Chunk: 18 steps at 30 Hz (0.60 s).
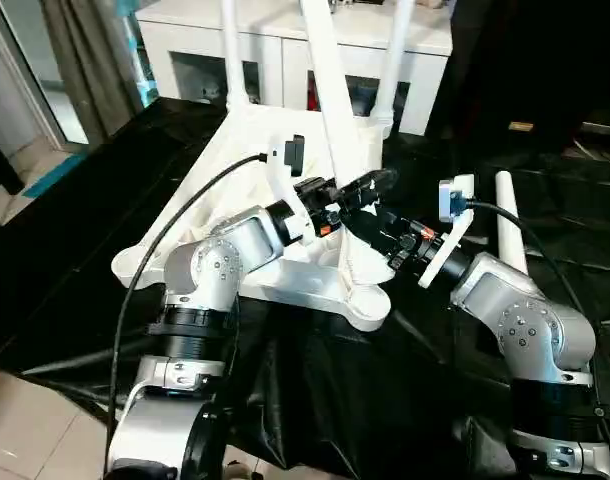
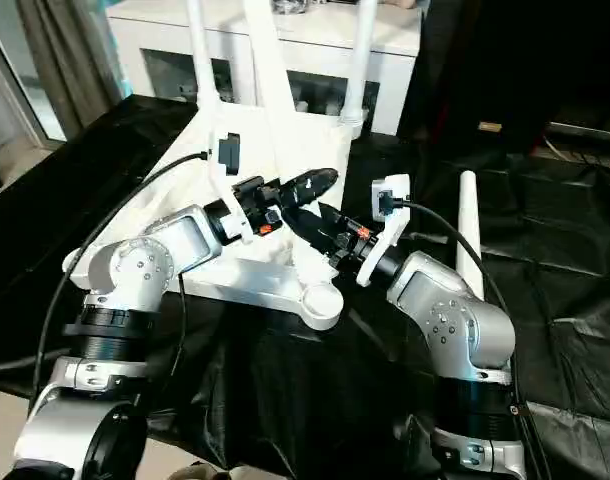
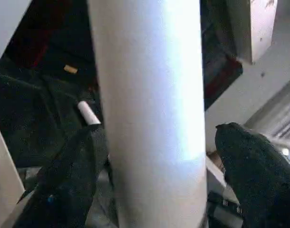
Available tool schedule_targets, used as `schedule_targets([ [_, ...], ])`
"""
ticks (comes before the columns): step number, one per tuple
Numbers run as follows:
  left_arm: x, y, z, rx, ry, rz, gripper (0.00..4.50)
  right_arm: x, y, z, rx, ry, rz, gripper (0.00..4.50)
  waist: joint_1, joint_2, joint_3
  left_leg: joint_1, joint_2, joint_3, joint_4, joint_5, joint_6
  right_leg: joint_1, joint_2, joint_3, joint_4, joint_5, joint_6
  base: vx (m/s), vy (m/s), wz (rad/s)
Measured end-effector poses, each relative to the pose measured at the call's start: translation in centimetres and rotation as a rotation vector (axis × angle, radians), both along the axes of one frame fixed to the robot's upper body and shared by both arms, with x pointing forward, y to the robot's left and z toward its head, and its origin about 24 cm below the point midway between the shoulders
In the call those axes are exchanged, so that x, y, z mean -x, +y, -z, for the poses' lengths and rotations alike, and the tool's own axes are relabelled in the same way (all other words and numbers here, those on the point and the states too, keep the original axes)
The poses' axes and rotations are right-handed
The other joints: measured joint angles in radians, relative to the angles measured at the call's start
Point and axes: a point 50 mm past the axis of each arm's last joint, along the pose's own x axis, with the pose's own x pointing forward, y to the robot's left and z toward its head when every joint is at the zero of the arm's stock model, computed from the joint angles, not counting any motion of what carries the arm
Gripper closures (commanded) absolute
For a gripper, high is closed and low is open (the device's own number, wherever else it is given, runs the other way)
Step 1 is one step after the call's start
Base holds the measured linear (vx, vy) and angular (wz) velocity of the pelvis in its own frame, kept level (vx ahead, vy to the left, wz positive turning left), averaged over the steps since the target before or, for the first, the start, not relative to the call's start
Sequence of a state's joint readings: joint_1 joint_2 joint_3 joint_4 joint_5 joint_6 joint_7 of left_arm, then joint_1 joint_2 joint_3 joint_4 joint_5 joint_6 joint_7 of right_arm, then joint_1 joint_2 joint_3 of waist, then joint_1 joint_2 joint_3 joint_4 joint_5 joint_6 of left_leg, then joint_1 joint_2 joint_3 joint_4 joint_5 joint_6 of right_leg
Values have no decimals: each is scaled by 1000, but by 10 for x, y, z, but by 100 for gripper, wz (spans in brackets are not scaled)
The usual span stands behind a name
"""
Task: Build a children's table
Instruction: Pick table leg
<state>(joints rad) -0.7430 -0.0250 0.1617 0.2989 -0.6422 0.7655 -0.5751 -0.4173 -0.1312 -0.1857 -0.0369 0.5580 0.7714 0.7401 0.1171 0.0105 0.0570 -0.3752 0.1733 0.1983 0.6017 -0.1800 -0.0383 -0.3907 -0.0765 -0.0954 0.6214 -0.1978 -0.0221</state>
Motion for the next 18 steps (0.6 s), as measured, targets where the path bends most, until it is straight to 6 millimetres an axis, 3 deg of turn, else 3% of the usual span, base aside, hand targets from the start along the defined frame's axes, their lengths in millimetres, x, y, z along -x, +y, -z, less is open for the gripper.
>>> schedule_targets([
  [18,-3,4,-4,23,10,-31,247,3,1,5,-8,1,-14,261,2,0,0,-10,0,0,0,-2,3,-5,0,-2,-6,2,0,0,0,0],
])
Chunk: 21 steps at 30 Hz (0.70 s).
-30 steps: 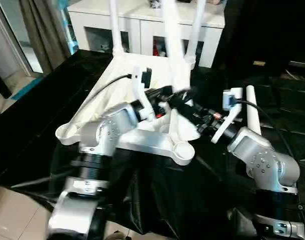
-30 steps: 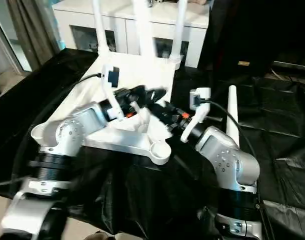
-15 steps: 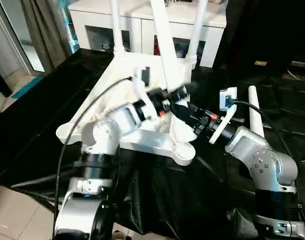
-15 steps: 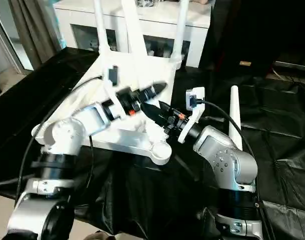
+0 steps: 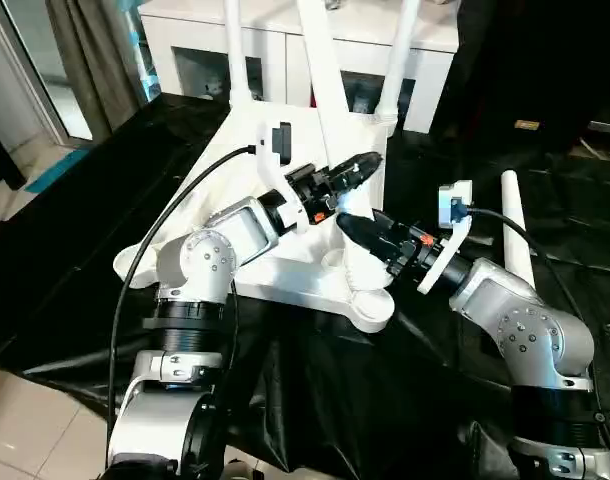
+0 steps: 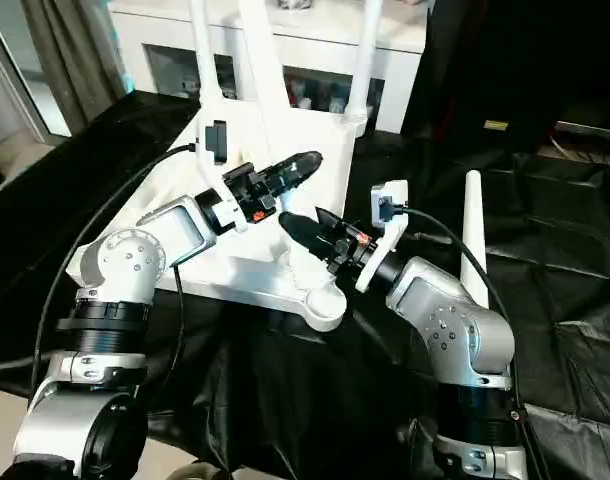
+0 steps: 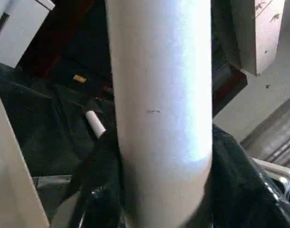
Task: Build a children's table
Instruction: Pick table leg
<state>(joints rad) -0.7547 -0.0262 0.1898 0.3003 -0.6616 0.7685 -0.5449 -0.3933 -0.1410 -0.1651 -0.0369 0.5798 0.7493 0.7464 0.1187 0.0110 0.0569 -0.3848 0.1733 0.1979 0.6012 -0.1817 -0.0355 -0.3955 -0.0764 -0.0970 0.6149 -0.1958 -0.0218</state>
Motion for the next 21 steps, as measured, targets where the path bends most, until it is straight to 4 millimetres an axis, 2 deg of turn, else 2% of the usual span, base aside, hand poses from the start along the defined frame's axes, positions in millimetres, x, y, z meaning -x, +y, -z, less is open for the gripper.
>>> schedule_targets([
  [6,0,-1,-1,-2,6,-8,253,-1,-1,-1,25,-18,8,262,0,0,0,0,0,0,0,0,0,0,0,0,0,0,0,0,0,0],
  [8,-1,-2,0,-31,0,-17,254,-2,-1,0,70,-33,18,192,-1,0,0,0,0,0,0,0,0,0,0,0,0,0,0,0,0,0],
  [12,-5,-6,4,-237,-81,-117,255,-4,5,7,229,-49,47,160,-2,0,0,0,0,0,0,0,0,0,0,0,0,1,1,0,0,0],
  [15,-8,-4,5,-356,-119,-205,255,-6,12,10,329,-66,85,152,-5,0,0,0,0,0,0,0,0,0,0,0,0,1,1,0,0,0],
  [21,-7,-9,-2,-431,-172,-277,256,-9,26,17,397,-50,142,152,-5,1,0,0,0,0,0,0,0,-1,0,0,0,1,1,0,0,0],
])
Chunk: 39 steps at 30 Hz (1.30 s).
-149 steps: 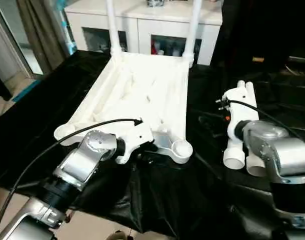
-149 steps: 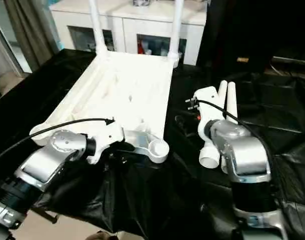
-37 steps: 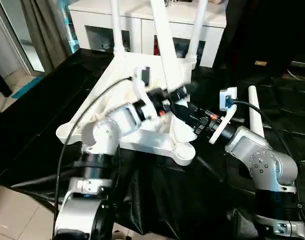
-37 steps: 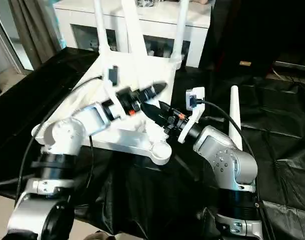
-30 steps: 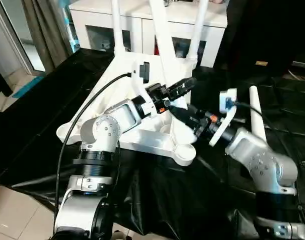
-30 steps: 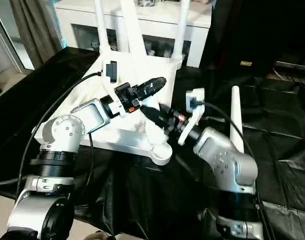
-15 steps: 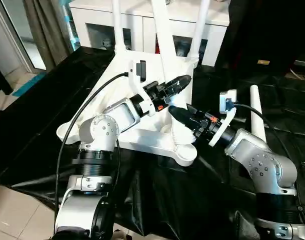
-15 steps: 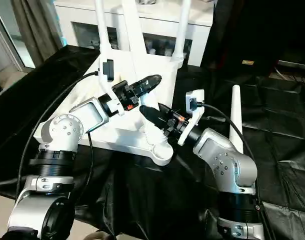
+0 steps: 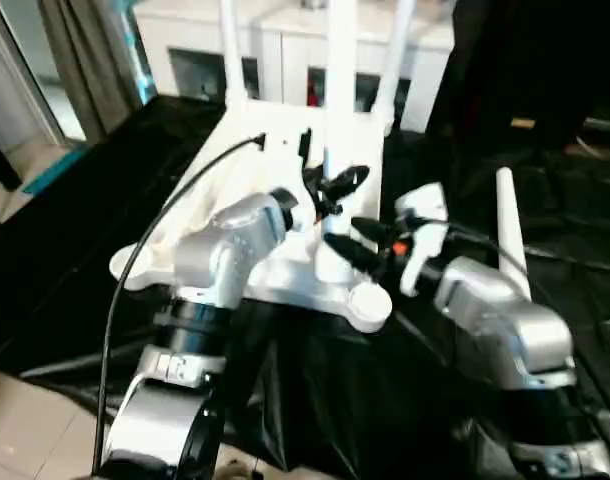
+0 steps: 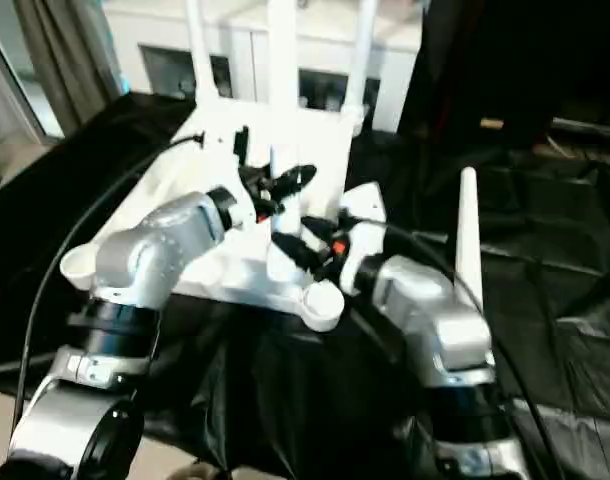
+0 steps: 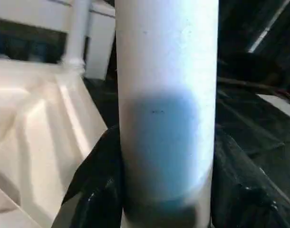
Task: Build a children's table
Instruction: Pick table leg
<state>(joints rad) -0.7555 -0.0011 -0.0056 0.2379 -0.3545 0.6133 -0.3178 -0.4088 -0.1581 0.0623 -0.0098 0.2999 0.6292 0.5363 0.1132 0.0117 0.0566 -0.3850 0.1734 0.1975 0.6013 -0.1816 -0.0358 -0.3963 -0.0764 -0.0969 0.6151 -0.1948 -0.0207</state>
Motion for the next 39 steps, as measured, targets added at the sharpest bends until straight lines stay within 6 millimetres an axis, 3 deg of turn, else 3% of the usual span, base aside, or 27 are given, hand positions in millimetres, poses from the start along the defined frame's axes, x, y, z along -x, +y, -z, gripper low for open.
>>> schedule_targets([
  [11,10,2,5,-14,0,-58,257,-7,19,9,-50,49,30,240,1,-3,0,-1,0,0,0,0,0,-1,0,0,0,0,0,0,0,0],
  [19,12,5,4,-26,-6,-78,257,-9,21,8,-51,45,-7,253,3,-4,0,-1,0,0,0,0,0,-1,0,0,0,0,0,0,0,0],
  [20,13,4,5,-25,-6,-78,201,-9,20,8,-53,46,-12,253,3,-4,0,-1,0,0,0,0,0,-1,0,0,0,0,0,0,0,0],
  [27,16,7,9,132,53,58,144,-1,6,10,-109,48,-127,254,8,-9,0,-1,0,0,0,0,0,-1,0,0,0,0,0,0,0,0],
  [29,19,8,11,181,78,145,200,2,5,7,-130,40,-170,254,5,-10,0,-1,0,1,0,0,1,-2,0,0,1,0,0,0,0,0],
  [31,21,12,13,204,88,185,190,3,2,4,-138,34,-198,254,5,-11,0,-1,0,1,0,2,2,-2,0,0,2,0,0,0,0,0],
  [32,20,18,13,218,92,206,223,4,0,4,-144,35,-216,254,2,-11,0,0,0,0,0,2,3,-2,0,0,2,0,0,0,0,0],
  [39,25,26,15,258,93,350,254,10,-9,2,-177,49,-284,255,9,-14,0,-1,0,1,1,2,3,-1,0,1,2,1,-1,0,0,0],
])
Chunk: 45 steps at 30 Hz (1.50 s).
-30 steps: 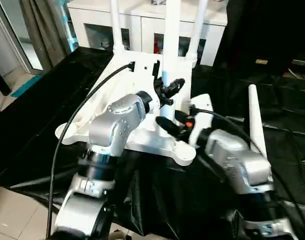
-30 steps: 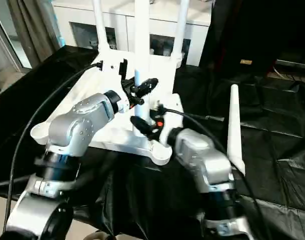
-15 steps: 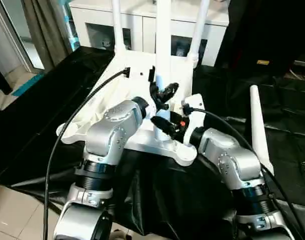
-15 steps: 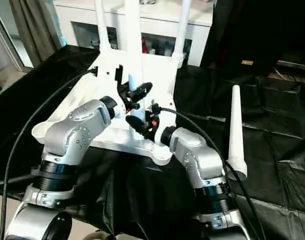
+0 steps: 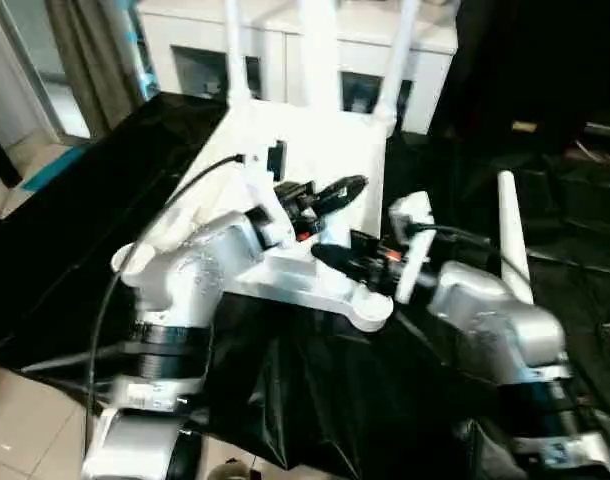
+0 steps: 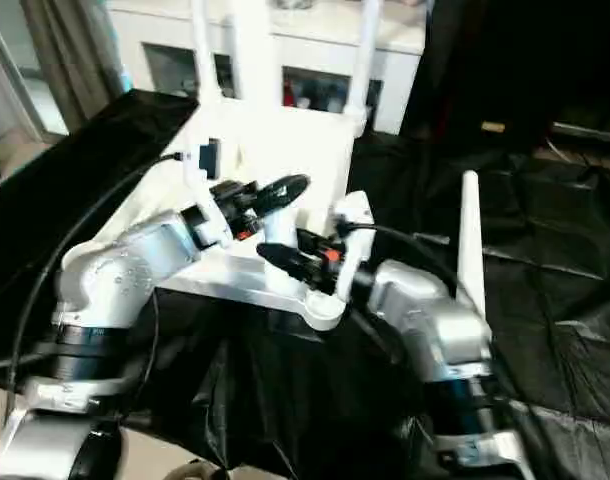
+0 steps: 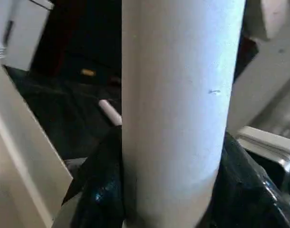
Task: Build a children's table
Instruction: Pick table leg
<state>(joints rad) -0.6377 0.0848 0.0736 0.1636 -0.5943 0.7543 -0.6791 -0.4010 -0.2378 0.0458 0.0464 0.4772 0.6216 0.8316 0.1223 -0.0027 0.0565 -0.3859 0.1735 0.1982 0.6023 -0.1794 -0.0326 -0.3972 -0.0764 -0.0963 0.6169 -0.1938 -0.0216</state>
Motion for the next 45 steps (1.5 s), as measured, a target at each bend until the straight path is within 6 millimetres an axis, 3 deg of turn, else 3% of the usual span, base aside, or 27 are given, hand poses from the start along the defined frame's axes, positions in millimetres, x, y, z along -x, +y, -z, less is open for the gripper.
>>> schedule_targets([
  [14,-5,-4,-2,-1,34,27,255,1,-7,1,-3,10,-15,257,19,-1,0,0,0,0,0,0,0,0,0,0,1,0,0,0,0,0],
  [15,-6,-6,-3,-9,35,21,255,1,-7,0,-9,12,-12,201,21,-1,0,0,0,0,0,0,0,0,0,0,1,0,0,0,0,0],
  [16,-6,-7,-5,-20,34,16,255,1,-7,0,-14,16,-5,187,22,-1,0,0,0,0,0,0,0,0,0,0,1,0,0,0,0,0],
  [20,-12,-14,-12,-105,24,-24,256,-6,-2,-4,35,9,48,175,20,-1,0,0,0,0,0,1,1,0,0,0,1,1,0,0,0,0],
  [32,-10,-18,-23,-189,-45,36,257,-15,-2,-20,54,56,-19,175,21,-1,0,0,0,0,0,1,1,0,0,0,1,1,0,0,0,0],
  [45,-5,-19,-26,-219,-68,115,257,-17,0,-19,56,77,-67,175,21,-1,0,0,0,0,1,2,1,-1,0,0,2,2,0,0,0,0],
])
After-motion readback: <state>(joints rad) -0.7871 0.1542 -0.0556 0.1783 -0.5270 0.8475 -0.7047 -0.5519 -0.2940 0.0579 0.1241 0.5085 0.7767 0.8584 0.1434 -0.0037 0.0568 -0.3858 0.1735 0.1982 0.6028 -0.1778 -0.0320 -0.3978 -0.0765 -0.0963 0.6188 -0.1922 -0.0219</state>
